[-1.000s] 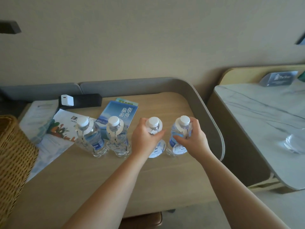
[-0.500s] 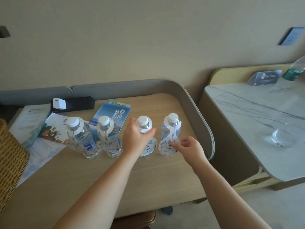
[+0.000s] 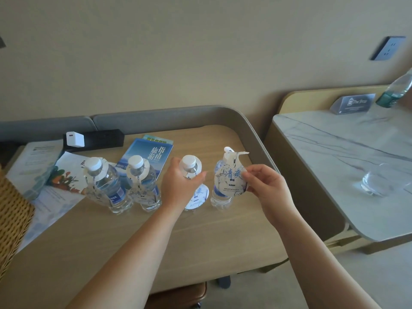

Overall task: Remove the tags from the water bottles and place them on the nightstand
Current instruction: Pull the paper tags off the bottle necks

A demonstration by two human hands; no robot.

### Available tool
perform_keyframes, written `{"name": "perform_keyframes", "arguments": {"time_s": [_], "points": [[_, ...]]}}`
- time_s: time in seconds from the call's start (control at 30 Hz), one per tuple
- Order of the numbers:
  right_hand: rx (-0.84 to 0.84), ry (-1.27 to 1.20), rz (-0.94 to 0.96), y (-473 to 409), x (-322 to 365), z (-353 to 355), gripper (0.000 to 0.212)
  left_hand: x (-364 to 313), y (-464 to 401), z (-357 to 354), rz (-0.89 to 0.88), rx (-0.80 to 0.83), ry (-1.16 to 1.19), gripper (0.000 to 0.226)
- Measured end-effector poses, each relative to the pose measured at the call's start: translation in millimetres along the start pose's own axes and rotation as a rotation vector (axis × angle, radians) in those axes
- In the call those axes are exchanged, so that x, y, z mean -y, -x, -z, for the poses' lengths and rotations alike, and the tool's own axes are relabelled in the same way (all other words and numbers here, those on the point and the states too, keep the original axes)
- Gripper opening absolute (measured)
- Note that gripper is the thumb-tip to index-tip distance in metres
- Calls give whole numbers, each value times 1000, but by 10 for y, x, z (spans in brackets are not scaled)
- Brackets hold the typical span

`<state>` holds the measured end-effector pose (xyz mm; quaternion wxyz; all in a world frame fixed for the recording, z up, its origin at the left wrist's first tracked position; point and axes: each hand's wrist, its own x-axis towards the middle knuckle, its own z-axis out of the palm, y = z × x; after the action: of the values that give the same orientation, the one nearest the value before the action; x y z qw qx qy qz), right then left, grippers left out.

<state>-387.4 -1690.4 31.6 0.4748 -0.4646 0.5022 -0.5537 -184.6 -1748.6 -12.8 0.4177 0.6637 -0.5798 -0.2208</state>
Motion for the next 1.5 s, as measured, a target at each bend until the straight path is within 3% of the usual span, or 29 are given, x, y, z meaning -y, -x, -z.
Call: {"name": "perform_keyframes", "arguments": {"time_s": [0.23,0.43,0.57,0.73,0.93,1.03,1.13,1.27,1.5], "points": [[-51,-32,23,-39,53,156,22,17,-15,1,14,11,23,50],[-131,-151,-68,-25,-137,373,10,2,-2,20,0,6,38,53],[-291,73,-337,64,-645,673,2,0,-9,24,15,9,39,50],[-282,389,-575,314,-1212,809,6,8,3,24,0,1,45,49],[-244,693,-534,347,-1220,751,22,-6,47,45,15,1,25,52],[-278,810,-413,340,-1072,662,34,-19,99,65,40,0,63,58],[-214,744,-234,301,-835,394,30,-10,178,115,64,57,157,62],[-45,631,-56,211,-538,-199,32,103,300,272,59,218,339,49],[100,676,91,30,-310,-762,67,261,308,462,47,289,430,62]]}}
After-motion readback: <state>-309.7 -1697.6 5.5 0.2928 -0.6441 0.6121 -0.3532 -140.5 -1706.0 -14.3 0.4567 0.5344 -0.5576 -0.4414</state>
